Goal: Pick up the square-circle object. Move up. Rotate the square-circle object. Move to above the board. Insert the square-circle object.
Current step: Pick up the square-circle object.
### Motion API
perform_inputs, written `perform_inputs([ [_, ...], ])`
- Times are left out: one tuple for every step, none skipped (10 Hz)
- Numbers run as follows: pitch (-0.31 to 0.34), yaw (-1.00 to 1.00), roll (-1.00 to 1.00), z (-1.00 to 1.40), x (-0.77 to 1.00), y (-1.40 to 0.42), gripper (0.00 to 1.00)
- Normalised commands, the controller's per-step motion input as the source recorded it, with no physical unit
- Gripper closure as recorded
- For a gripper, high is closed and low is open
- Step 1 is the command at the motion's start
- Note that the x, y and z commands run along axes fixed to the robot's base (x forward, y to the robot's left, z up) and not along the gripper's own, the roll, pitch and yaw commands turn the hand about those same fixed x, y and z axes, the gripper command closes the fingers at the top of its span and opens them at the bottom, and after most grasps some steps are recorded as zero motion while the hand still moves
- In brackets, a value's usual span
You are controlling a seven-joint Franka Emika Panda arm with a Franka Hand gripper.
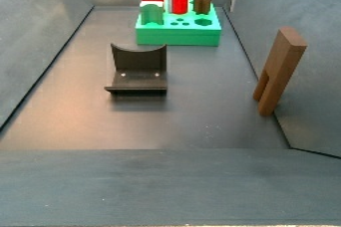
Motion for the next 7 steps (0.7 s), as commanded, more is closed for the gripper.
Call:
perform_inputs([
  [0.011, -0.09, 0.0, 0.0, -0.15, 0.26, 0.0],
  [0.0, -0.31, 0.03, -0.01, -0.62, 0.41, 0.0],
  [-0.123, -0.07, 0.0, 0.0, -0.97, 0.07, 0.0],
  [-0.124, 0.0, 0.04, 0.0, -0.94, 0.1, 0.0],
  [-0.184, 0.0, 0.07, -0.08, -1.0, 0.04, 0.0],
  [-0.179, 0.0, 0.03, -0.12, -1.0, 0.04, 0.0],
  [-0.171, 0.0, 0.06, -0.09, -1.0, 0.07, 0.0],
])
